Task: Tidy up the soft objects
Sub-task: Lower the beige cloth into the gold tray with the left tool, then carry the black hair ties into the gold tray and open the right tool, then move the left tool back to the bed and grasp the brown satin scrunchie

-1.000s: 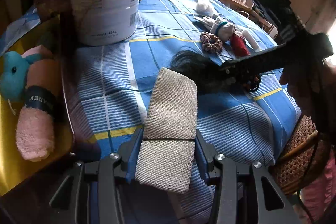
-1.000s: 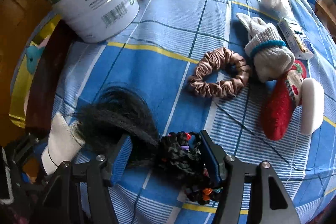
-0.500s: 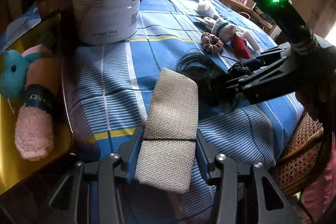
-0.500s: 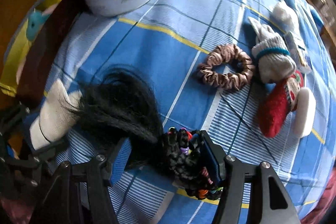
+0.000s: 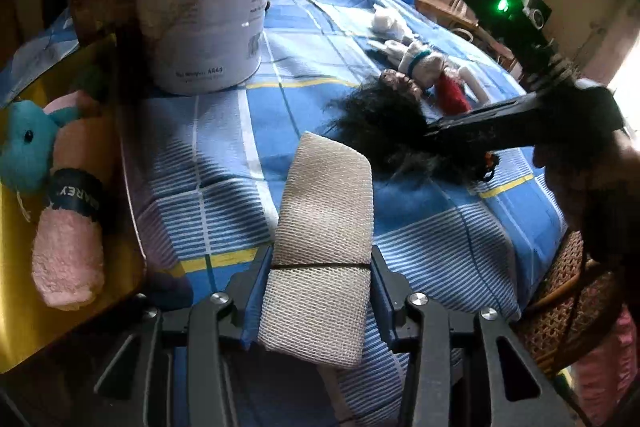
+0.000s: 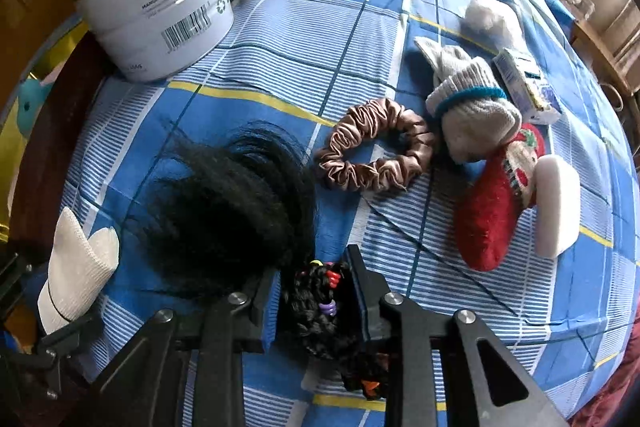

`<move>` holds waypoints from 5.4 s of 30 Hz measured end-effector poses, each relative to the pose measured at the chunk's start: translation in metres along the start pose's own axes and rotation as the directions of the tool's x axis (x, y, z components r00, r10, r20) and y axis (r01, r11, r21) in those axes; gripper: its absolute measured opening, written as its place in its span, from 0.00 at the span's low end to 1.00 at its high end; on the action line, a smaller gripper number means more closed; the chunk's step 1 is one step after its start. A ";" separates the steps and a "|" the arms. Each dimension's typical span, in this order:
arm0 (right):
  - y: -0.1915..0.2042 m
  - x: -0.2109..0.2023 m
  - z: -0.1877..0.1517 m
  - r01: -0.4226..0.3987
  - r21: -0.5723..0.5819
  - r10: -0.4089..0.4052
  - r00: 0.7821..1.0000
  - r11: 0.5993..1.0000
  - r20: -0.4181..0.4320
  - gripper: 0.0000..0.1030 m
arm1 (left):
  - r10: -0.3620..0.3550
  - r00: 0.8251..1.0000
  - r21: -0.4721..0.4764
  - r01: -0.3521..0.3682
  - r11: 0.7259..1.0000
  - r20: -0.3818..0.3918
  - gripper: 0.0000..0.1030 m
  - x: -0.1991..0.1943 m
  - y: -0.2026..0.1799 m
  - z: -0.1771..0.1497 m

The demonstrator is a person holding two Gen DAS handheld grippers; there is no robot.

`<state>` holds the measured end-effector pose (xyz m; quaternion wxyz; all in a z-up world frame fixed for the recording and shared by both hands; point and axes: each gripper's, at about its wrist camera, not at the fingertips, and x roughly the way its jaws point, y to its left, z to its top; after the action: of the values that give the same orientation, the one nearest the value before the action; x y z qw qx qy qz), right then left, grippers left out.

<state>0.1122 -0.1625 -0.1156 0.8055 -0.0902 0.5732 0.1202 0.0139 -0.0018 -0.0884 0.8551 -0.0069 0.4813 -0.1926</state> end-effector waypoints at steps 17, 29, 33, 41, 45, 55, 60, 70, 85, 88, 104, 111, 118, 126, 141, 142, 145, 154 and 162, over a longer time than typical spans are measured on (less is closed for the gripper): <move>-0.003 -0.005 0.000 0.019 -0.020 -0.018 1.000 1.000 0.018 0.32 | 0.092 0.967 -0.335 -0.008 0.942 0.236 0.45 -0.113 0.114 0.042; 0.006 -0.006 0.000 0.059 -0.066 -0.056 0.998 0.996 0.042 0.31 | 0.308 0.951 -0.507 -0.255 0.824 0.023 0.45 -0.061 0.250 0.071; 0.011 -0.008 -0.001 0.068 -0.076 -0.064 0.997 0.995 0.053 0.30 | 0.295 0.956 -0.516 -0.253 0.818 -0.001 0.53 -0.044 0.263 0.078; 0.011 -0.014 0.002 0.028 -0.050 -0.025 0.997 0.998 0.073 0.27 | 0.330 0.943 -0.541 -0.254 0.802 0.046 0.69 -0.059 0.263 0.072; 0.004 -0.022 0.005 -0.041 0.001 0.041 0.994 0.999 0.097 0.25 | 0.353 0.931 -0.532 -0.254 0.808 0.092 0.69 -0.083 0.244 0.052; -0.031 -0.065 0.030 -0.273 0.242 0.206 0.941 0.931 0.268 0.24 | 0.312 0.941 -0.436 -0.227 0.871 0.133 0.69 -0.107 0.186 0.008; -0.039 -0.095 0.072 -0.262 0.308 0.146 0.924 0.915 0.353 0.24 | 0.305 0.941 -0.408 -0.224 0.885 0.146 0.69 -0.114 0.170 -0.001; -0.016 -0.149 0.203 -0.218 0.329 0.040 0.881 0.919 0.471 0.24 | 0.306 0.937 -0.421 -0.214 0.882 0.165 0.70 -0.131 0.169 -0.017; 0.240 -0.136 0.214 -0.382 -0.205 0.431 0.840 0.901 0.331 0.24 | 0.406 0.903 -0.518 -0.283 0.808 0.140 0.70 -0.158 0.199 -0.051; 0.279 -0.102 0.195 -0.421 -0.241 0.473 0.852 0.874 0.226 0.24 | 0.436 0.889 -0.538 -0.301 0.787 0.140 0.69 -0.168 0.205 -0.061; 0.339 -0.006 0.161 -0.531 -0.104 0.528 0.847 0.841 -0.055 0.41 | 0.481 0.869 -0.584 -0.330 0.742 0.120 0.70 -0.181 0.220 -0.081; 0.330 -0.036 0.150 -0.470 -0.214 0.489 0.871 0.856 0.044 0.41 | 0.491 0.862 -0.571 -0.340 0.747 0.129 0.70 -0.184 0.214 -0.079; 0.309 -0.074 0.117 -0.324 -0.356 0.410 0.890 0.876 0.198 0.41 | 0.493 0.859 -0.544 -0.348 0.764 0.142 0.71 -0.186 0.202 -0.074; 0.274 -0.096 0.086 -0.227 -0.375 0.353 0.881 0.899 0.314 0.41 | 0.476 0.866 -0.491 -0.350 0.797 0.155 0.71 -0.181 0.181 -0.066; 0.151 -0.137 0.058 -0.074 -0.217 0.180 0.835 0.973 0.521 0.41 | 0.424 0.890 -0.350 -0.348 0.870 0.168 0.72 -0.161 0.138 -0.046; 0.142 -0.138 0.058 -0.067 -0.195 0.162 0.835 0.978 0.525 0.41 | 0.420 0.892 -0.339 -0.347 0.874 0.170 0.72 -0.160 0.135 -0.043; 0.104 -0.140 0.058 -0.039 -0.104 0.090 0.839 0.994 0.536 0.41 | 0.407 0.897 -0.305 -0.345 0.888 0.173 0.72 -0.155 0.125 -0.037; -0.013 -0.140 0.054 0.075 0.189 -0.169 0.819 0.979 0.548 0.41 | 0.376 0.908 -0.213 -0.337 0.917 0.183 0.72 -0.141 0.096 -0.015; -0.122 -0.120 0.031 0.150 0.478 -0.397 0.787 0.866 0.472 0.41 | 0.342 0.922 -0.124 -0.323 0.938 0.180 0.72 -0.123 0.066 0.005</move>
<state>0.1385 -0.2811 0.0085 0.9455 0.0379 0.3061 -0.1043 -0.0170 0.1000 0.0020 0.9179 0.0161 0.3959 -0.0206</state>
